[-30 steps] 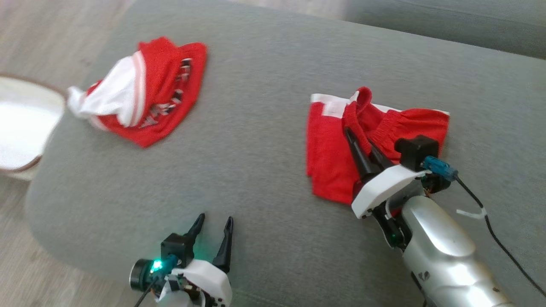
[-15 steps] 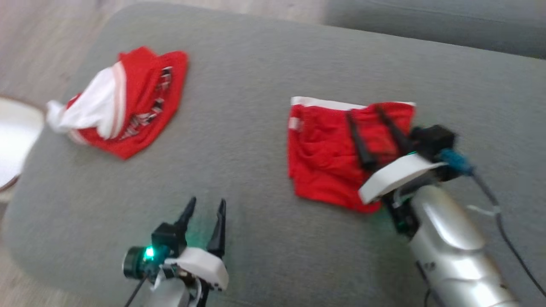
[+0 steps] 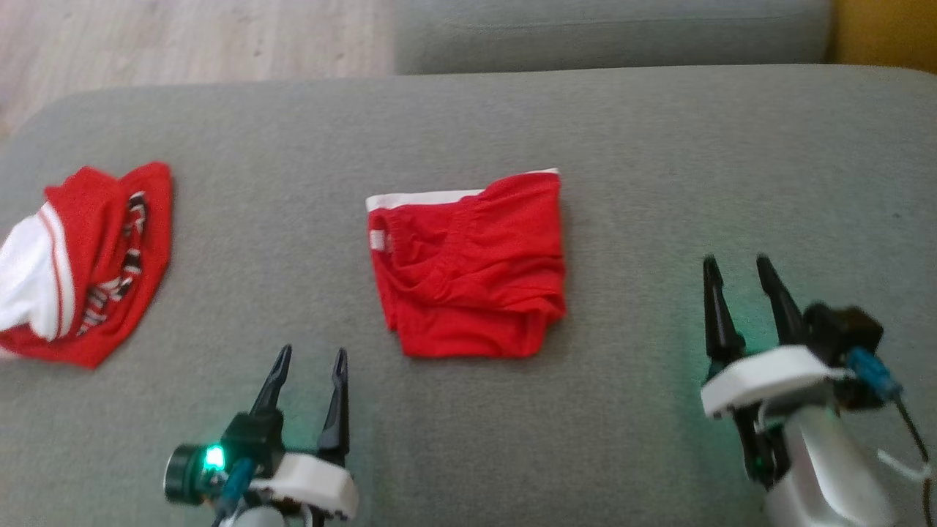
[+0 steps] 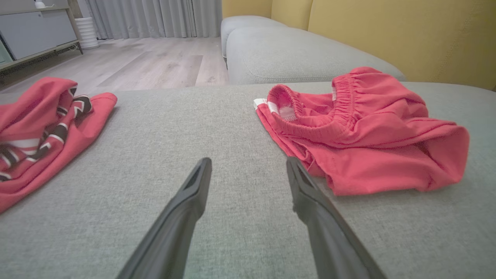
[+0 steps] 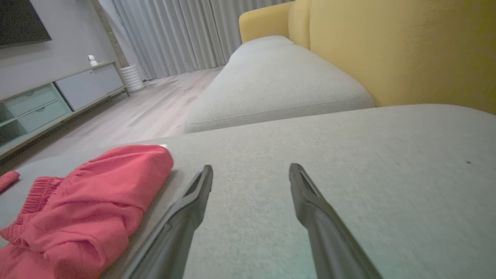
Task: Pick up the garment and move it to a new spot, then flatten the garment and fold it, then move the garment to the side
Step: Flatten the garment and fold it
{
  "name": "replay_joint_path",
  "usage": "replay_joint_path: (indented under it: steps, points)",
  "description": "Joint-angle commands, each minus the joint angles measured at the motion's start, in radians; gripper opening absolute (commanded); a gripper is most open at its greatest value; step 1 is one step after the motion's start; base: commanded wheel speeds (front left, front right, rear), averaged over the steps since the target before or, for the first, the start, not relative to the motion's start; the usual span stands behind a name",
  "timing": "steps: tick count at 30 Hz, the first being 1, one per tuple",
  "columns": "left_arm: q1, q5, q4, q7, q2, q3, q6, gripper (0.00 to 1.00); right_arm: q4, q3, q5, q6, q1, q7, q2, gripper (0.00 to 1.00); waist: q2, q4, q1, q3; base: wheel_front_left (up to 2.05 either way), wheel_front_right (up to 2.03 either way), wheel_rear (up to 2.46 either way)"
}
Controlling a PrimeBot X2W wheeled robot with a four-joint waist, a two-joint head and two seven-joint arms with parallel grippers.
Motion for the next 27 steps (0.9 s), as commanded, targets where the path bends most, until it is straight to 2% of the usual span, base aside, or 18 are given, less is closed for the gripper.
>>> replay_joint_path:
  steps: [1,8,15,17,22,27]
  points:
    - [0.008,0.011,-0.045,-0.010,0.006,0.053,0.006,1.00,-0.031,0.017,0.003,-0.001,0.015,-0.011,0.011,1.00,-0.0001,-0.033,0.0000,-0.017,0.00,0.00,0.00]
    - [0.035,0.034,-0.058,-0.010,-0.012,0.074,-0.011,1.00,-0.031,0.023,0.016,-0.001,0.042,-0.011,0.011,1.00,-0.0001,-0.033,0.0000,-0.018,0.00,0.00,0.00]
    - [0.021,0.057,-0.056,-0.010,-0.024,0.081,-0.031,1.00,-0.034,0.043,0.024,-0.001,0.027,-0.011,0.011,1.00,-0.0001,0.003,0.0000,-0.009,0.00,0.00,0.00]
    - [0.019,0.060,-0.054,-0.010,-0.026,0.078,-0.038,1.00,-0.039,0.081,0.051,-0.001,0.012,-0.011,0.011,1.00,-0.0001,0.018,0.0000,-0.001,0.00,0.00,0.00]
    - [0.006,0.047,-0.031,-0.010,-0.032,0.058,-0.061,1.00,-0.029,0.272,0.208,-0.001,-0.081,-0.001,0.011,1.00,-0.0001,0.076,0.0000,0.033,0.00,0.00,0.00]
    - [-0.008,0.020,-0.020,-0.010,-0.034,0.005,-0.071,1.00,0.013,0.380,0.300,-0.001,-0.206,0.059,0.011,1.00,-0.0001,0.151,0.0000,0.068,0.00,0.00,0.00]
